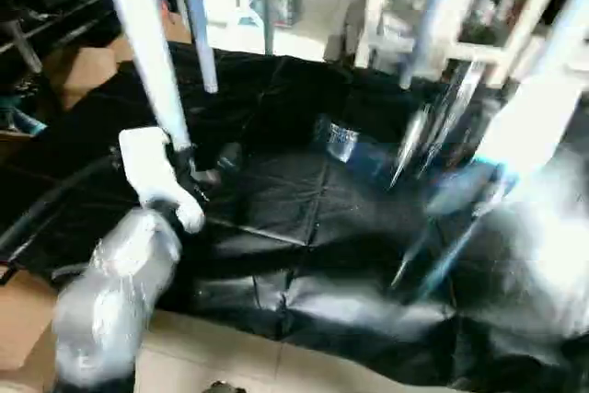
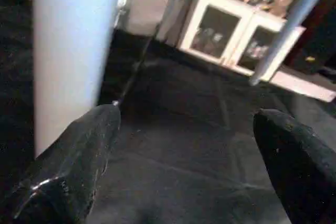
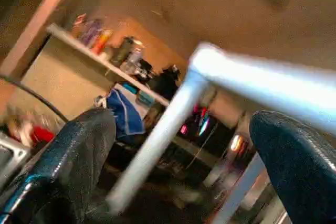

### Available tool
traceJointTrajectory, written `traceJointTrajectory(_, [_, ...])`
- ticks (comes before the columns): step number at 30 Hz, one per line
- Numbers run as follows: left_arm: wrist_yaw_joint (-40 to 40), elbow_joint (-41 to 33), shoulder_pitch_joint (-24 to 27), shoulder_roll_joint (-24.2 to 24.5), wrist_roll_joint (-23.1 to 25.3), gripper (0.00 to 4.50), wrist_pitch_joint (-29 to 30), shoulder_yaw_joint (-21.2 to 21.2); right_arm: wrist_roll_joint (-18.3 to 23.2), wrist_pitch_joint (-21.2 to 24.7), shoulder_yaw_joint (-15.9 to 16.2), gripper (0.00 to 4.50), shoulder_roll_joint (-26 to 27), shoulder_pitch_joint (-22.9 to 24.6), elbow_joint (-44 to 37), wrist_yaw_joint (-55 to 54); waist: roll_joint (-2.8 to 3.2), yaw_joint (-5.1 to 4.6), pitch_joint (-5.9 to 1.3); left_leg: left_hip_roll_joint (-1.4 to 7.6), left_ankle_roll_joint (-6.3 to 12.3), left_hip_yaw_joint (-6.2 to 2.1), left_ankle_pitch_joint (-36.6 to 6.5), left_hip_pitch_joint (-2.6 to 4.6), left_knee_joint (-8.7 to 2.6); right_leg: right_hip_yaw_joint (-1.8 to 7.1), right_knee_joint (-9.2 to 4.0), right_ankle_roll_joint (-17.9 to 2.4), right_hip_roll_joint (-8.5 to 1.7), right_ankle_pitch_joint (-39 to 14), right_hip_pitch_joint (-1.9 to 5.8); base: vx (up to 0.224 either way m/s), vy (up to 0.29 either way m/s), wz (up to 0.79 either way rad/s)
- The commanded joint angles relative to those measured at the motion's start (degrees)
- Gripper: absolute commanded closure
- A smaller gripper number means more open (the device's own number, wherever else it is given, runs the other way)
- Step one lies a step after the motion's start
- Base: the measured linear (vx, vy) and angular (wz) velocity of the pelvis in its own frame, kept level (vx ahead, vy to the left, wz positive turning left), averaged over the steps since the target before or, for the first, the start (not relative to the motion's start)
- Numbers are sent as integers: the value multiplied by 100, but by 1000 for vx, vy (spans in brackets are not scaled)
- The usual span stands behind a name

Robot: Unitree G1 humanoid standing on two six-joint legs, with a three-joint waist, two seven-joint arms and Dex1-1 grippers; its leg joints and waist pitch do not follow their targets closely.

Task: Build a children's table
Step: Flip table

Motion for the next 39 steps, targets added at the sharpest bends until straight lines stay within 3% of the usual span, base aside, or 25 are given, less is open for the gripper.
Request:
traceJointTrajectory(1, [19, -165, 38, 56, 215, 0, -8, -286, 26, 523, -160, 1, 35, 148, -194, -501, -14, -54, -317, 152, -670, -222, -3501, 352, -583, -23, -598, -425, -5, -2730, -103, 0, 0, 0])
traceJointTrajectory(4, [173, -352, 191, 151, 660, 0, 67, -772, 214, 1445, -676, 1, 325, 697, -310, -1779, 24, -109, -295, 123, -759, -292, -3571, 329, -622, -33, -632, -100, -11, -3088, -101, 0, 0, 0])
traceJointTrajectory(6, [207, -459, 296, 206, 847, 0, 77, -1029, 352, 1872, -975, 1, 334, 947, -282, -2532, -35, -174, -291, 114, -836, -324, -3733, 313, -636, -66, -658, -47, 2, -3147, -82, 0, 0, 0])
traceJointTrajectory(10, [1, -556, 620, 153, 1001, 0, -514, -1115, 594, 2838, -1322, 1, 261, 1408, -376, -3375, 18, -307, -238, 84, -851, -425, -4121, 302, -691, -134, -720, -28, 27, -3304, -45, 0, 0, 0])
traceJointTrajectory(14, [329, -300, 919, -1, 1210, 0, -792, -798, 378, 3574, -1534, 1, 321, 1611, -565, -3970, 34, -536, -164, 103, -915, -442, -4943, 260, -871, -404, -674, -86, 145, -3336, 39, -24, 11, -8])
traceJointTrajectory(15, [403, -262, 994, 7, 1298, 0, -839, -778, 297, 3528, -1547, 1, 328, 1650, -660, -3884, 27, -563, -136, 157, -929, -417, -5129, 141, -1045, -465, -474, -129, 194, -3141, 168, -128, -2, -15])
traceJointTrajectory(16, [444, -269, 1035, -2, 1309, 0, -802, -772, 308, 3553, -1537, 1, 302, 1671, -707, -3835, 89, -363, -117, 295, -947, -296, -5456, -330, -1554, -393, 576, -209, 193, -2226, 658, -128, -2, -15])
traceJointTrajectory(17, [491, -278, 1081, -11, 1321, 0, -761, -765, 320, 3582, -1525, 1, 273, 1695, -761, -3780, 65, -124, -143, 273, -817, -139, -5316, -503, -1537, -339, 805, -167, 160, -1795, 772, -100, -71, 3])
traceJointTrajectory(18, [552, -307, 1151, -19, 1347, 0, -708, -767, 459, 3732, -1517, 1, 233, 1740, -833, -3778, -533, -240, -220, -145, -576, -100, -2747, 605, 477, 214, -872, 356, -437, -5906, -653, -8, -61, 11])
traceJointTrajectory(19, [585, -354, 1261, 32, 1442, 0, -686, -850, 618, 3959, -1576, 1, 285, 1819, -926, -4059, -293, -284, -210, -256, -268, -643, -836, 76, 737, 746, -953, 67, -756, -6635, -253, 4, -112, 4])
traceJointTrajectory(20, [585, -354, 1261, 32, 1442, 0, -686, -850, 618, 3959, -1576, 1, 285, 1819, -926, -4059, -281, -260, -197, -240, -328, -720, -823, 17, 667, 652, -829, -21, -712, -6354, -106, 0, 0, 0])
traceJointTrajectory(21, [582, -359, 1294, 38, 1520, 0, -774, -877, 584, 4011, -1583, 1, 283, 1831, -995, -4138, -331, -240, -147, -143, -514, -704, -1342, 159, 551, 396, -750, -85, -624, -6166, -221, 0, 0, 0])
traceJointTrajectory(22, [733, -337, 1266, -40, 1658, 0, -864, -828, 438, 4051, -1544, 1, 282, 1800, -1069, -4217, -129, -203, -330, -30, -874, -686, -2223, 415, -15, 119, -342, -348, -47, -4119, -227, -79, 13, 5])
traceJointTrajectory(23, [737, -337, 1265, -42, 1662, 0, -865, -827, 435, 4051, -1543, 1, 282, 1799, -1070, -4219, -158, -292, -232, 51, -920, -734, -2784, 331, -216, 74, -241, -382, 147, -3176, -211, -105, 10, 15])
traceJointTrajectory(24, [759, -320, 1229, -33, 1778, 0, -880, -839, 402, 4146, -1566, 1, 351, 1754, -1109, -4304, 48, -317, -214, 116, -923, -791, -3351, 299, -476, 23, -192, -628, 100, -1739, -2, -105, 10, 15])
traceJointTrajectory(29, [665, -277, 1140, -36, 1778, 0, -915, -831, 312, 4136, -1555, 1, 374, 1654, -1086, -4123, 6, -450, -70, 58, -853, -694, -4774, 413, -718, -261, -533, -291, 103, -2953, 133, -98, 49, -5])
traceJointTrajectory(30, [665, -277, 1140, -36, 1778, 0, -915, -831, 312, 4136, -1555, 1, 374, 1654, -1086, -4123, 48, -444, -62, 131, -797, -636, -5003, 268, -964, -378, -301, -307, 151, -2722, 355, -134, -8, 6])
traceJointTrajectory(31, [636, -273, 1115, -43, 1771, 0, -959, -828, 239, 4099, -1580, 1, 399, 1634, -1086, -4074, 73, -173, -68, 267, -732, -489, -5167, -121, -1413, -307, 538, -268, 154, -1819, 754, -134, -8, 6])
traceJointTrajectory(32, [580, -263, 1102, -29, 1774, 0, -979, -853, 154, 4109, -1598, 1, 405, 1623, -1084, -4065, -106, -26, -96, 256, -552, -223, -4638, -144, -1366, -56, 701, -134, 114, -2017, 718, -117, -84, 10])
traceJointTrajectory(33, [580, -263, 1102, -29, 1774, 0, -979, -853, 154, 4109, -1598, 1, 405, 1623, -1084, -4065, -547, -125, -44, -238, -599, -190, -2373, 856, 651, 211, -1100, 415, -366, -6697, -703, -28, -70, 4])
traceJointTrajectory(34, [519, -246, 1080, 6, 1800, 0, -984, -904, 103, 4109, -1622, 1, 416, 1606, -1040, -4066, -305, -262, -139, -313, -268, -708, -652, 350, 778, 754, -1029, -90, -701, -7199, -226, -50, -112, 4])
traceJointTrajectory(35, [519, -246, 1080, 6, 1800, 0, -984, -904, 103, 4109, -1622, 1, 416, 1606, -1040, -4066, -317, -229, -115, -288, -327, -786, -769, 235, 667, 714, -893, -174, -709, -6648, -15, 0, 0, 0])
traceJointTrajectory(36, [431, -168, 917, 51, 1869, 0, -971, -937, -212, 3915, -1648, 1, 342, 1326, -738, -4018, -156, -164, -198, -67, -638, -797, -1714, 407, 60, 316, -473, -380, -354, -4771, 9, 0, 0, 0])
traceJointTrajectory(37, [414, -144, 844, 42, 1827, 0, -891, -892, -335, 3834, -1674, 1, 287, 1160, -597, -3979, -145, -262, -262, 29, -829, -780, -2244, 490, -312, 132, -143, -519, 146, -2102, -41, -51, 29, 4])
traceJointTrajectory(39, [413, -133, 783, 38, 1801, 0, -831, -850, -357, 3799, -1727, 1, 246, 988, -465, -3922, -8, -283, -239, 73, -778, -760, -2636, 467, -446, 96, -163, -739, 95, -1147, 70, -154, 14, 22])
